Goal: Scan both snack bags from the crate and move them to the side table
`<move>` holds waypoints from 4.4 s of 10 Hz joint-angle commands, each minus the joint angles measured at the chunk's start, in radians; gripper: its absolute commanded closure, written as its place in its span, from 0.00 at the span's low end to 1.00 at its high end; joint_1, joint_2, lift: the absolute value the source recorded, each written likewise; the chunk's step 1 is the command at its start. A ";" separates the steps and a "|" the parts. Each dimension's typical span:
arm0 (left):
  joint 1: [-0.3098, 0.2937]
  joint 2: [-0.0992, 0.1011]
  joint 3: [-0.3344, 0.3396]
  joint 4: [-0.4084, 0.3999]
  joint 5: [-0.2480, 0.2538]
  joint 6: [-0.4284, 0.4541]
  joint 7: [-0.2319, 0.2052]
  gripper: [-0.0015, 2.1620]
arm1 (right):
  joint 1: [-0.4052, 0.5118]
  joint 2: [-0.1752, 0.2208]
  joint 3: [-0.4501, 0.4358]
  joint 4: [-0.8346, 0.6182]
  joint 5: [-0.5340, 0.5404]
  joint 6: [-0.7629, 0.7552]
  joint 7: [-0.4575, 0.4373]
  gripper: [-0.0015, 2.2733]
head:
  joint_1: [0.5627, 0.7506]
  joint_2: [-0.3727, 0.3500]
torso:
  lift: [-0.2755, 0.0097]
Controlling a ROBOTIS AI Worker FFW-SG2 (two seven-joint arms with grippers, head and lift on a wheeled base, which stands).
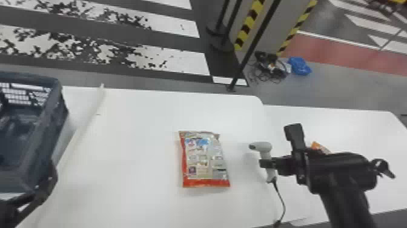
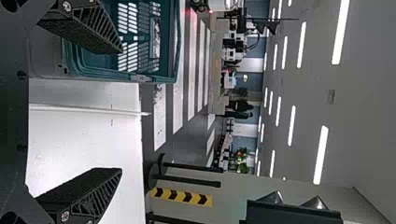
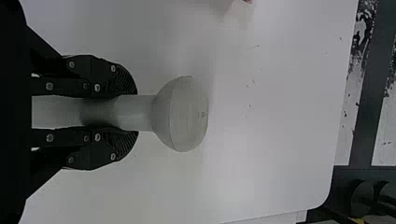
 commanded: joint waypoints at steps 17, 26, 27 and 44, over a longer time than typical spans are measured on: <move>0.001 0.003 0.001 -0.005 0.000 -0.001 0.000 0.05 | -0.022 0.011 0.043 0.065 0.007 -0.068 -0.016 0.44 | 0.70 0.03 | 0.86; 0.004 0.003 0.002 -0.005 0.000 -0.001 0.000 0.05 | 0.079 0.037 -0.100 -0.169 -0.134 0.058 -0.043 0.04 | 0.70 0.03 | 0.86; 0.004 0.002 0.002 -0.005 0.000 -0.004 0.000 0.05 | 0.125 0.066 -0.134 -0.246 -0.177 0.055 -0.039 0.04 | 0.70 0.03 | 0.86; 0.007 0.000 0.004 -0.003 0.000 -0.004 0.000 0.05 | -0.015 0.095 0.084 -0.097 -0.277 0.205 0.119 0.04 | 0.70 0.34 | 0.86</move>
